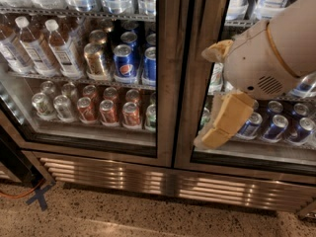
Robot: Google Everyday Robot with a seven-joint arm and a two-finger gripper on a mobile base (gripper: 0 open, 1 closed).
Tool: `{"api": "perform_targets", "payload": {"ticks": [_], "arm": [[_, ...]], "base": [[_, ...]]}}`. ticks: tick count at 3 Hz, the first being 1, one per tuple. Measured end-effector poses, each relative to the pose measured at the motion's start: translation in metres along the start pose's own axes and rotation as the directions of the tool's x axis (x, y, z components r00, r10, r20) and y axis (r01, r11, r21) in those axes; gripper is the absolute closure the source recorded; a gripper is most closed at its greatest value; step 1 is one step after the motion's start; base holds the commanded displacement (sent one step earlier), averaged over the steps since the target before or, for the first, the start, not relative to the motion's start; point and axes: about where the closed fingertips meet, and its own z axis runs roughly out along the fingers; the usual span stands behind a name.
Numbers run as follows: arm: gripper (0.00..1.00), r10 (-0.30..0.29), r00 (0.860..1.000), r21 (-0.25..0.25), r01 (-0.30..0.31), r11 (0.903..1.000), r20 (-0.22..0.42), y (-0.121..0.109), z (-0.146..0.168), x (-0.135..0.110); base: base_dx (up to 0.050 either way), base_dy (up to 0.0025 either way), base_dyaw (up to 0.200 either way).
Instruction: Open left fridge door
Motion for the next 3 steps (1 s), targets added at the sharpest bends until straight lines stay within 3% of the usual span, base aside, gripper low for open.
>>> {"api": "perform_targets", "payload": {"ticks": [1, 2, 3], "arm": [[0.00, 0.008, 0.997, 0.023, -0.010, 0.9997, 0.073, 0.004, 0.000, -0.026], [0.00, 0.027, 0.994, 0.064, -0.034, 0.9973, 0.103, -0.001, -0.001, -0.048], [0.00, 0.113, 0.984, 0.111, -0.129, 0.9854, 0.140, -0.018, -0.002, -0.055]], "base": [[0.000, 0.00000, 0.000], [0.000, 0.00000, 0.000], [0.000, 0.00000, 0.000]]}}
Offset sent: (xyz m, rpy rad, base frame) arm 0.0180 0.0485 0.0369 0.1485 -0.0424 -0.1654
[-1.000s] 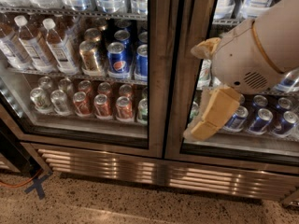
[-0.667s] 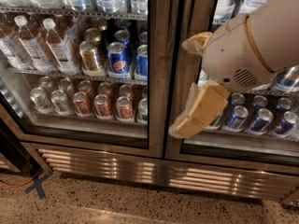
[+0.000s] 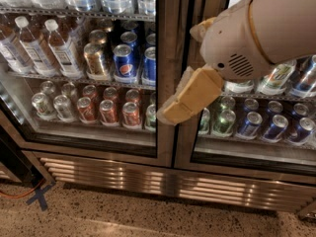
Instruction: Open left fridge door
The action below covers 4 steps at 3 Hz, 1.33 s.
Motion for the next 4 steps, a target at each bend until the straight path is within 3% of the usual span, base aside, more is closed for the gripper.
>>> {"api": "perform_targets", "payload": {"ticks": [1, 2, 4], "arm": [[0.00, 0.072, 0.996, 0.054, -0.075, 0.9957, 0.054, -0.020, 0.000, -0.001], [0.00, 0.096, 0.988, 0.076, -0.106, 0.9915, 0.123, -0.039, 0.004, -0.003], [0.00, 0.067, 0.989, 0.070, -0.076, 0.9946, 0.131, -0.037, 0.007, -0.012]], "base": [[0.000, 0.00000, 0.000], [0.000, 0.00000, 0.000], [0.000, 0.00000, 0.000]]}}
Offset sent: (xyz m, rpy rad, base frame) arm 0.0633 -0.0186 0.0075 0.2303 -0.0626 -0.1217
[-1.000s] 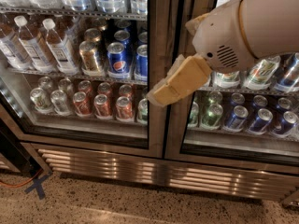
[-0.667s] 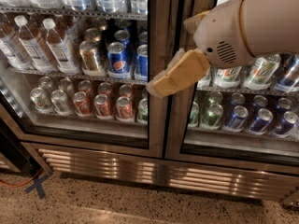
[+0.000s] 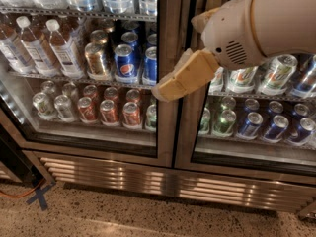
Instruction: Open left fridge door
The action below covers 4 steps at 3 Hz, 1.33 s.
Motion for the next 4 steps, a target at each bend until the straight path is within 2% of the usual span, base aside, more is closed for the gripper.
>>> {"api": "perform_targets", "payload": {"ticks": [1, 3, 4], "arm": [[0.00, -0.016, 1.000, -0.001, 0.016, 0.9999, 0.003, -0.002, 0.005, -0.007], [0.00, -0.040, 0.999, 0.037, 0.040, 0.9985, 0.006, -0.017, 0.028, -0.033], [0.00, -0.049, 0.999, 0.032, 0.048, 0.9983, 0.013, -0.018, 0.031, -0.037]], "base": [[0.000, 0.00000, 0.000], [0.000, 0.00000, 0.000], [0.000, 0.00000, 0.000]]}}
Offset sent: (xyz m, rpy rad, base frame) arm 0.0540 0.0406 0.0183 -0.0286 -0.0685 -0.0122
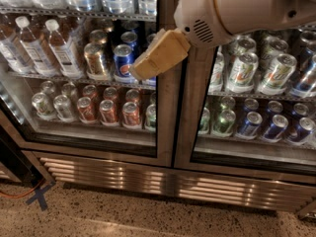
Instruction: Open left fridge door
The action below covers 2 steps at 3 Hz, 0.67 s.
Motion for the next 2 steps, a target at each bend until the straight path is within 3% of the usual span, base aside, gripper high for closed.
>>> {"api": "perform_targets", "payload": {"ticks": [2], "arm": [[0.00, -0.031, 0.999, -0.020, 0.031, 0.9993, -0.010, -0.0012, 0.0022, 0.0048]], "base": [[0.000, 0.00000, 0.000]]}}
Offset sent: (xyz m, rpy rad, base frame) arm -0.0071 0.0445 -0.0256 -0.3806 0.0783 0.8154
